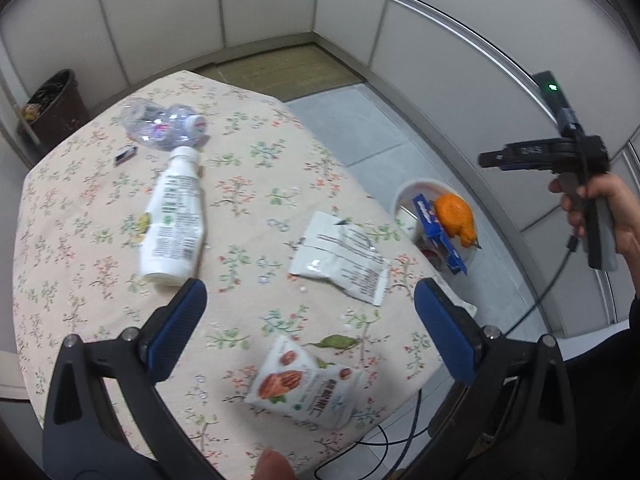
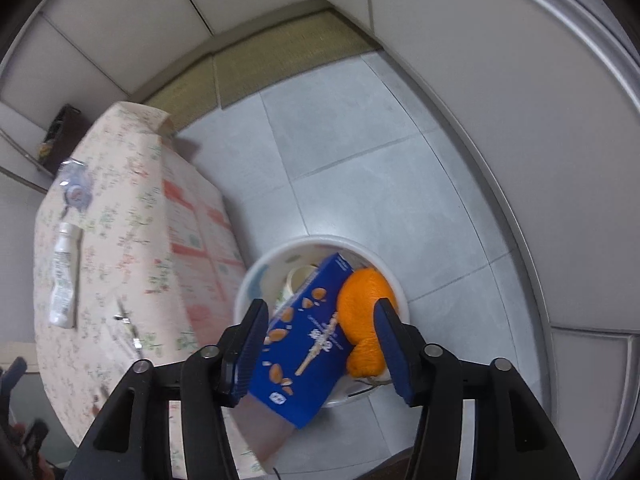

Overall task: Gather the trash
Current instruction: 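Move both tools back over the table toward the snack bag and paper packet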

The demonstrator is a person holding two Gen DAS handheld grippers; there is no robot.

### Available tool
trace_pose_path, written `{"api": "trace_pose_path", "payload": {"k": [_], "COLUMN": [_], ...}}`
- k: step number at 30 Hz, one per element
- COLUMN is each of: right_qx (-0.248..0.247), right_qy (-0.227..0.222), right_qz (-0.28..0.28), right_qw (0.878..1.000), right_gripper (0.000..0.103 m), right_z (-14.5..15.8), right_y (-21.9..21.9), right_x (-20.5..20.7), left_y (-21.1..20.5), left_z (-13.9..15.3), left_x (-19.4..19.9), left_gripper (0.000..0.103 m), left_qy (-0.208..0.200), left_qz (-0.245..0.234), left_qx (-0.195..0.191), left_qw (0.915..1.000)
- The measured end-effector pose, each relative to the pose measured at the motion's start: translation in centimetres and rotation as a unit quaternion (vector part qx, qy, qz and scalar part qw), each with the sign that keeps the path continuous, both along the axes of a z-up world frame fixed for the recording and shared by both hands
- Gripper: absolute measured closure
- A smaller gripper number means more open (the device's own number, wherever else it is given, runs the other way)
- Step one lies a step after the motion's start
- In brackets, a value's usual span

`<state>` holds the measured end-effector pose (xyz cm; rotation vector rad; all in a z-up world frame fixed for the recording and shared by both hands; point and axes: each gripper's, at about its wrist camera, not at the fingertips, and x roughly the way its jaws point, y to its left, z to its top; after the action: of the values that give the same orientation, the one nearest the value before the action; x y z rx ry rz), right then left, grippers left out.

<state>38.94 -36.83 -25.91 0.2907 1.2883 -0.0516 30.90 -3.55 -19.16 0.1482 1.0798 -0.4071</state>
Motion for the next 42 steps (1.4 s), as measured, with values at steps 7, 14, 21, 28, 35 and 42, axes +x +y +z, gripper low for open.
{"api": "trace_pose_path", "payload": {"k": [7, 14, 21, 28, 35, 42], "right_qx": [0.012, 0.018, 0.023, 0.008, -0.008, -0.012], "right_qy": [-0.049, -0.057, -0.046, -0.003, 0.019, 0.022], "right_qz": [0.038, 0.088, 0.124, 0.173, 0.205, 0.207], "right_qw": [0.998, 0.994, 0.991, 0.985, 0.979, 0.978], "right_gripper": [0.036, 0.036, 0.036, 0.036, 0.036, 0.036], "right_z": [4.1, 5.0, 4.2, 1.0, -0.5, -0.7], "right_y": [3.8, 9.4, 13.6, 16.6, 17.7, 17.6], "right_x": [-1.7, -2.5, -2.4, -2.5, -3.1, -3.1], "left_y": [5.7, 11.7, 13.1, 8.6, 5.0, 3.0], "left_z": [0.3, -1.5, -4.3, -7.9, -10.8, -12.8], "left_x": [0.1, 1.1, 1.2, -0.1, -1.1, -1.9], "left_gripper": [0.000, 0.000, 0.000, 0.019, 0.023, 0.031], "left_qy": [-0.008, 0.022, 0.085, 0.187, 0.242, 0.263], "left_qz": [0.061, 0.133, 0.148, 0.069, 0.021, 0.034], "left_qx": [0.024, 0.039, 0.006, -0.044, -0.032, -0.002], "left_qw": [0.9978, 0.9901, 0.9853, 0.9789, 0.9695, 0.9641]}}
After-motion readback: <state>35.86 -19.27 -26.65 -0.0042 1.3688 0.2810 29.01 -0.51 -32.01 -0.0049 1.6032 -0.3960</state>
